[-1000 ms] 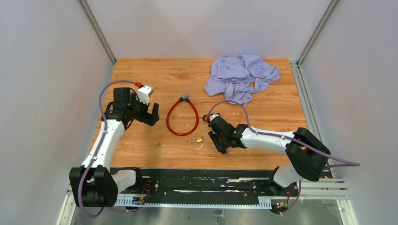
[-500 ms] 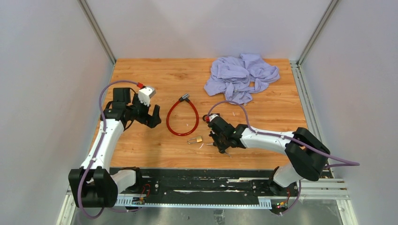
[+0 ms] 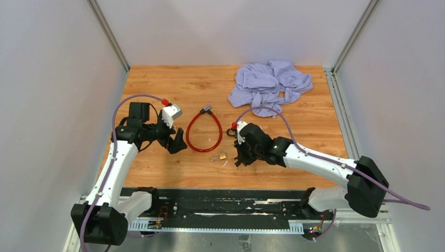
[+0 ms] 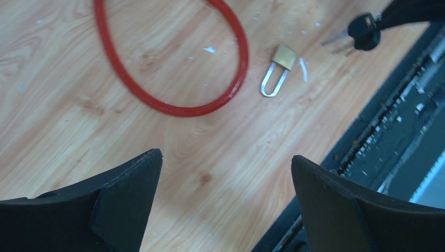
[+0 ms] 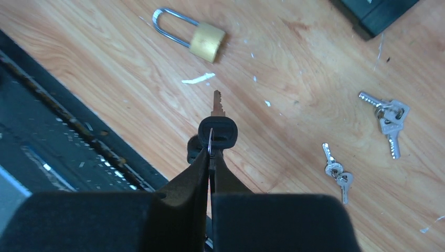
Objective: Unlock with the key
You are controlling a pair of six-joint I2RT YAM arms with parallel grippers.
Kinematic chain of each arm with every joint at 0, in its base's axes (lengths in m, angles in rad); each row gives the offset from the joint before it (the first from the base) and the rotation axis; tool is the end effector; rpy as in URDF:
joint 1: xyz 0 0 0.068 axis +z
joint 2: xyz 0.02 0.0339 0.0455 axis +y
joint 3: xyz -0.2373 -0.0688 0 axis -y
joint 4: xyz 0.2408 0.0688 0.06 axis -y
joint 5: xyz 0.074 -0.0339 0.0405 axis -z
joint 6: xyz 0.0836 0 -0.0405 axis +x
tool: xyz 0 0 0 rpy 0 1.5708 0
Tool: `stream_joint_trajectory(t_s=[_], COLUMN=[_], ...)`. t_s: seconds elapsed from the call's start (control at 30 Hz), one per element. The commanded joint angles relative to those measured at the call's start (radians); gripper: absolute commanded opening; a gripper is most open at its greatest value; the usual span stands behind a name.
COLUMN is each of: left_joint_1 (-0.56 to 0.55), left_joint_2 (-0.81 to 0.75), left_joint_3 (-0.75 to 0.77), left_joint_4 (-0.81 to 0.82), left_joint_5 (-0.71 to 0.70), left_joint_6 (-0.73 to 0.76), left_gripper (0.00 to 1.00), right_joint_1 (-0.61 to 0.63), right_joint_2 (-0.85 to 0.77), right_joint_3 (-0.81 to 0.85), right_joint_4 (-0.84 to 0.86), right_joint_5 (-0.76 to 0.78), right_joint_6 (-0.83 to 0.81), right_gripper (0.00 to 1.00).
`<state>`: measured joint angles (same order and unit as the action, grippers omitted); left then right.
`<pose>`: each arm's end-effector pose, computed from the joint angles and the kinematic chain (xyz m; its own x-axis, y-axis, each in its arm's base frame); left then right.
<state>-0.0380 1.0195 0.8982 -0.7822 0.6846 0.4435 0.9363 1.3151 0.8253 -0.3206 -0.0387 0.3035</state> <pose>0.2257 -0.0615 0.2371 -0.5286 0.3528 -0.7721 0.7166 0.6730 -0.1831 0.1807 0.2510 0.1686 -0.6551 -0.3863 -0.6493 -0.6547 0.7192 0.2327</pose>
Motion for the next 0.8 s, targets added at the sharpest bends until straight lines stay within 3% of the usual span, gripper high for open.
stream_joint_trajectory(t_s=[0.0,0.2,0.43,0.63,0.77], left_joint_1=[-0.097,-0.246,-0.319,-0.366,-0.426], left_joint_2=[-0.024,-0.055,-0.066,-0.092,-0.177], left_joint_3=[0.045,0.061,0.127,0.142,0.088], left_joint_4=[-0.11,-0.102,-0.075,0.002,0.144], left_joint_5=[0.067,0.093,0.113,0.067,-0.05], left_joint_6=[0.059,0.037,0.058,0.179,0.228], left_gripper=[0.98,0.98,0.98,0.98,0.98], right_joint_1=[0.016,0.016,0.016,0.016,0.016], right_joint_2=[-0.077,-0.121,-0.116,-0.089,-0.079], right_joint_3=[0.07,0.167,0.289,0.36,0.385], right_joint_4=[-0.038,-0.038,-0.044,-0.023,-0.017], right_joint_5=[-0.058,-0.133,-0.227,-0.327,-0.369], right_joint_6=[0.013,0.043,0.066,0.097,0.108], right_gripper=[0.01,0.01,0.0,0.01,0.01])
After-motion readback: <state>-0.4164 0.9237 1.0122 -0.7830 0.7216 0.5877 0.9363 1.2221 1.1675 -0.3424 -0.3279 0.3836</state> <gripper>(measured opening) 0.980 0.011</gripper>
